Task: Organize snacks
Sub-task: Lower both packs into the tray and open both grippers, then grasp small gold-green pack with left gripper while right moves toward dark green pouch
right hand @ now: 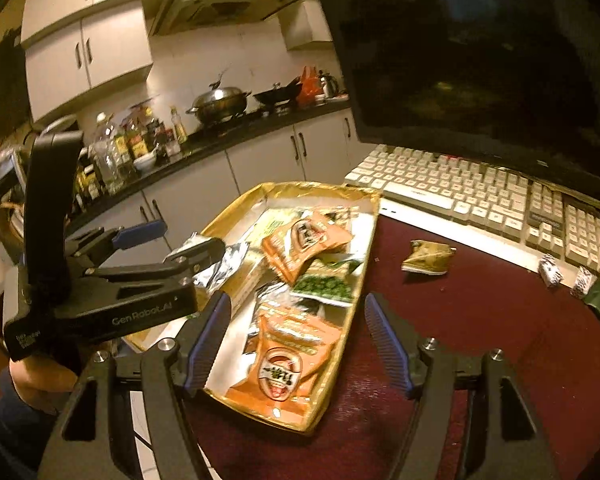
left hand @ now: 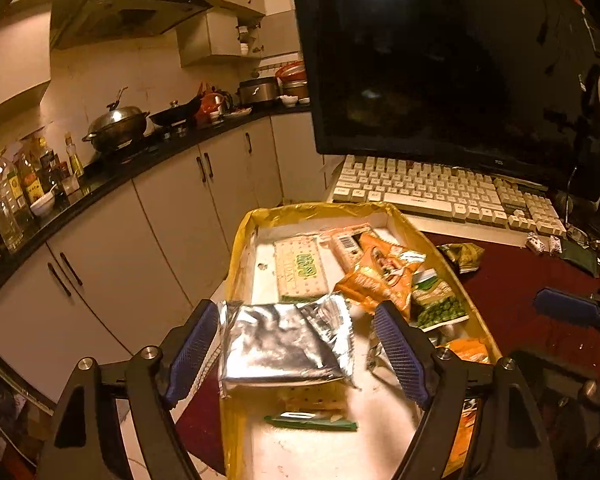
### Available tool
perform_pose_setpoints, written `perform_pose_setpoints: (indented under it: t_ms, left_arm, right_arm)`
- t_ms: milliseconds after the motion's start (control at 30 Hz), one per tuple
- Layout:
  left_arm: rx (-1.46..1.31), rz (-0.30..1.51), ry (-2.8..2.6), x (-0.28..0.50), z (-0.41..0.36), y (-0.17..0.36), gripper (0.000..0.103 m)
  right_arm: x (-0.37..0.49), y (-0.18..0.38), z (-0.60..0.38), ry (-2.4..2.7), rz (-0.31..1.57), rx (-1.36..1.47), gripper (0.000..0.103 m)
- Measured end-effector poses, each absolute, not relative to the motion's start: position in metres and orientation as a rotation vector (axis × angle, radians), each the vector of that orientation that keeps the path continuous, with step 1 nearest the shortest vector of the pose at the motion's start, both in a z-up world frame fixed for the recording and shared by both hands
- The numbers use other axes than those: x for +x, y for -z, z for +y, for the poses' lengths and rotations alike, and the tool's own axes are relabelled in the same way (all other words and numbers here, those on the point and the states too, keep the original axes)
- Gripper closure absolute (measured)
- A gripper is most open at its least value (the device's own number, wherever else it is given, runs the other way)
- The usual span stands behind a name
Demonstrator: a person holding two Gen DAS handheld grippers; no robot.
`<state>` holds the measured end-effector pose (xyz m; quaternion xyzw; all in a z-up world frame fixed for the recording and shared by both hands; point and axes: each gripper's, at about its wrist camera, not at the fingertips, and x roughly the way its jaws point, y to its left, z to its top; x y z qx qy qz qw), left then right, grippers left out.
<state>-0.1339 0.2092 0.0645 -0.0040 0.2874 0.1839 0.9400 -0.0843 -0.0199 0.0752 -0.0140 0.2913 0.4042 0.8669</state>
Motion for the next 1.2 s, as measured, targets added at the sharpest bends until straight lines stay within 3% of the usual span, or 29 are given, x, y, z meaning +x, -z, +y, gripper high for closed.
perform_pose_setpoints:
  t_ms: [467, 1067, 1200]
  left_arm:
    - [0.056, 0.586, -0.213, -0.101, 0.146, -0.095, 0.019]
    - [-0.015, 0.932, -0.093, 0.042, 0.082, -0.065, 0.02]
    - [0.01, 0.975, -0.135, 0.064, 0.08, -0.054, 0.032]
  right_arm:
    - [-0.031, -0.094, -0.119, -0.681, 0.621, 0.216, 0.034]
    - [0.015, -0.065, -0.204, -0.496, 0.686, 0.444, 0.033]
    - [0.018, -0.062, -0.207, -0.508, 0.696, 0.47, 0.032]
